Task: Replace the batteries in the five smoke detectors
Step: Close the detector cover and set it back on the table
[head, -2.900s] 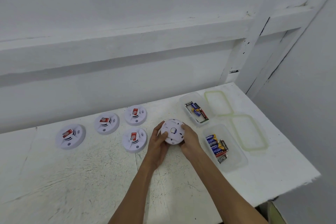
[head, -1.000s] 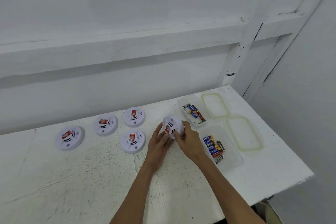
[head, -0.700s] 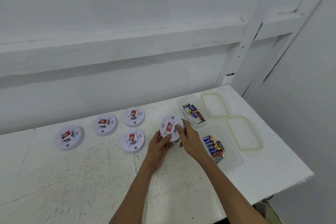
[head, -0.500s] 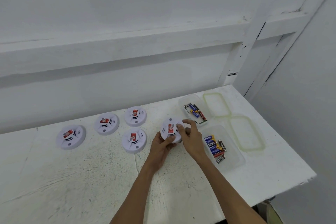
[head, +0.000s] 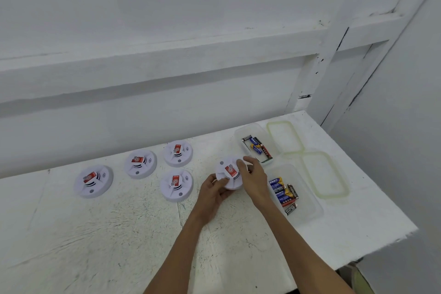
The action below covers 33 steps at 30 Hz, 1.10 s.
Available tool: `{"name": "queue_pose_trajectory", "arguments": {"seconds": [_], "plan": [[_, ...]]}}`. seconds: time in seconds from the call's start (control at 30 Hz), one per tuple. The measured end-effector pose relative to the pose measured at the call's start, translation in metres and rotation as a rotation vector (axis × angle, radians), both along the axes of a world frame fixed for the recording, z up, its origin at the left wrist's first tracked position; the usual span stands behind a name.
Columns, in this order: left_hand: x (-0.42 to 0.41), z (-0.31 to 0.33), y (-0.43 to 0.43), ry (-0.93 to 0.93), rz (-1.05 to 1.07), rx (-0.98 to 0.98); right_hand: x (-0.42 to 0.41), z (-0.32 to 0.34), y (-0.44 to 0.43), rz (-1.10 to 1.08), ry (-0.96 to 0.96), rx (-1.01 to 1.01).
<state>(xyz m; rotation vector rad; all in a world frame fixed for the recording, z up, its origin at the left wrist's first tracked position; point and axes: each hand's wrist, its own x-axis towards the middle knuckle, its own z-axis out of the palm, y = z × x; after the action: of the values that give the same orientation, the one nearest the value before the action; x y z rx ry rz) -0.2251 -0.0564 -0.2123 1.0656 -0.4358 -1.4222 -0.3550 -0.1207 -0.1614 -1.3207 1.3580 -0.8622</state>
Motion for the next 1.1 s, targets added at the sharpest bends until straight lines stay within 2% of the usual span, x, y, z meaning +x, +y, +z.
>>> {"name": "queue_pose_trajectory", "arguments": {"seconds": [0.17, 0.37, 0.57, 0.77, 0.93, 1.1], "plan": [[-0.002, 0.004, 0.001, 0.058, 0.051, -0.071, 0.002, -0.005, 0.003, -0.045, -0.062, 0.038], [0.0, 0.002, 0.0, 0.153, 0.174, -0.011, 0.003, -0.016, 0.009, 0.134, -0.068, 0.03], [0.001, 0.008, 0.0, 0.145, 0.135, 0.022, 0.004, -0.017, 0.002, 0.03, -0.268, 0.186], [0.003, 0.005, -0.001, 0.133, 0.115, -0.023, 0.009, -0.013, 0.002, -0.063, -0.475, 0.205], [0.003, 0.003, 0.0, 0.094, 0.1, 0.008, 0.006, -0.016, 0.0, -0.077, -0.41, 0.132], [0.0, -0.004, -0.001, 0.085, 0.113, -0.033, 0.001, -0.028, 0.003, 0.044, -0.363, 0.115]]}}
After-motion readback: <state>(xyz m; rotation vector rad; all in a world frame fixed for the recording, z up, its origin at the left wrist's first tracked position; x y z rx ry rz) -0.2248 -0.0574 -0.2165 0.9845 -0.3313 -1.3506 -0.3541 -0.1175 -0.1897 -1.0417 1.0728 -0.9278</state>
